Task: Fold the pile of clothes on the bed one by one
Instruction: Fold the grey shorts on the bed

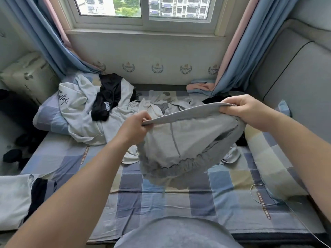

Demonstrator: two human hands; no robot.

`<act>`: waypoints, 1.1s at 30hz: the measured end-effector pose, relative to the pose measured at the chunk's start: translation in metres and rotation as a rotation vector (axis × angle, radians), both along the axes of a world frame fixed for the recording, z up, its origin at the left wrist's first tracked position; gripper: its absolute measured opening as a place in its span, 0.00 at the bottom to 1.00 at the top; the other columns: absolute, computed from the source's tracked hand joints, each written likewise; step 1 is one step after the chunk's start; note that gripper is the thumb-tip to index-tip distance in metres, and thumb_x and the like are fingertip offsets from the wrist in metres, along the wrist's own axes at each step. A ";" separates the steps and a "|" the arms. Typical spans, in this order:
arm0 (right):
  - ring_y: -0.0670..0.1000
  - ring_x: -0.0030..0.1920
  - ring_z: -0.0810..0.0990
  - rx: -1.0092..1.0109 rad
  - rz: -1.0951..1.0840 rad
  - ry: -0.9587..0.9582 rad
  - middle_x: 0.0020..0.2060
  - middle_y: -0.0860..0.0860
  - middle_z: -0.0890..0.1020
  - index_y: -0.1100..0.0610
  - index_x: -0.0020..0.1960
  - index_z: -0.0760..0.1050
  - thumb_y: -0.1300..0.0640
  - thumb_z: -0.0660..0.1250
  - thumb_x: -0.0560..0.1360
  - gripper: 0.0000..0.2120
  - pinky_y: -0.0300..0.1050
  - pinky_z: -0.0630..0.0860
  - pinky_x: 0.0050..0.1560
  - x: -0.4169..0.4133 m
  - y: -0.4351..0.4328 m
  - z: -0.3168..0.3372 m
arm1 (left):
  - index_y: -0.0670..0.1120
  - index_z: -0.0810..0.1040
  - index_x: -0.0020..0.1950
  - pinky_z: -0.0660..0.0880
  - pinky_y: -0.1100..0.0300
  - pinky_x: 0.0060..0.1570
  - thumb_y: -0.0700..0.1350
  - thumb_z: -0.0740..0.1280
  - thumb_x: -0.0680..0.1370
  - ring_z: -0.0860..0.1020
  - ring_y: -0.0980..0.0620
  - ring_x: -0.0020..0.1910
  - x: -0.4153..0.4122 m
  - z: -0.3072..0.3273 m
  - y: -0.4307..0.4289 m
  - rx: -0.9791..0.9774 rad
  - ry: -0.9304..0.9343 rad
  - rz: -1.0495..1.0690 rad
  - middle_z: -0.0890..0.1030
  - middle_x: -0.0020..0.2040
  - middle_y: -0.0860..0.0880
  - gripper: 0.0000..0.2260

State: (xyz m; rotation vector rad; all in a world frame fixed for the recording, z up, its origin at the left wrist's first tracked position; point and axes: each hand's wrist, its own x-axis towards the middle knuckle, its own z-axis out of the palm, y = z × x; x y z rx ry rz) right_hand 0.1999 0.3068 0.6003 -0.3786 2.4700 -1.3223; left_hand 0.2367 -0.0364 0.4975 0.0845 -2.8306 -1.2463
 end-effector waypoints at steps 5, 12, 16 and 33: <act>0.49 0.38 0.79 0.043 -0.176 -0.005 0.39 0.53 0.82 0.57 0.46 0.80 0.59 0.67 0.81 0.07 0.41 0.76 0.38 -0.007 0.023 -0.040 | 0.52 0.77 0.41 0.66 0.64 0.25 0.41 0.71 0.78 0.73 0.55 0.28 0.000 -0.002 -0.018 0.095 -0.091 0.019 0.80 0.35 0.52 0.09; 0.42 0.67 0.72 0.137 0.210 0.004 0.66 0.41 0.75 0.39 0.65 0.71 0.35 0.75 0.69 0.28 0.40 0.70 0.62 0.017 -0.066 -0.064 | 0.49 0.79 0.38 0.67 0.63 0.28 0.41 0.71 0.76 0.70 0.58 0.28 -0.006 0.066 0.027 0.104 0.077 -0.191 0.76 0.29 0.58 0.07; 0.52 0.56 0.82 -0.064 0.211 0.062 0.55 0.51 0.84 0.49 0.58 0.79 0.53 0.73 0.76 0.12 0.51 0.79 0.56 0.022 -0.121 -0.063 | 0.47 0.82 0.41 0.74 0.58 0.32 0.42 0.70 0.75 0.76 0.52 0.32 -0.010 0.109 0.031 0.010 0.138 -0.212 0.82 0.36 0.48 0.04; 0.58 0.45 0.77 0.451 -0.142 0.703 0.39 0.54 0.78 0.56 0.43 0.75 0.65 0.62 0.79 0.08 0.46 0.68 0.40 -0.120 -0.113 0.121 | 0.45 0.80 0.46 0.81 0.51 0.39 0.33 0.62 0.77 0.82 0.44 0.44 -0.044 0.257 -0.124 -0.555 0.040 0.231 0.82 0.46 0.44 0.10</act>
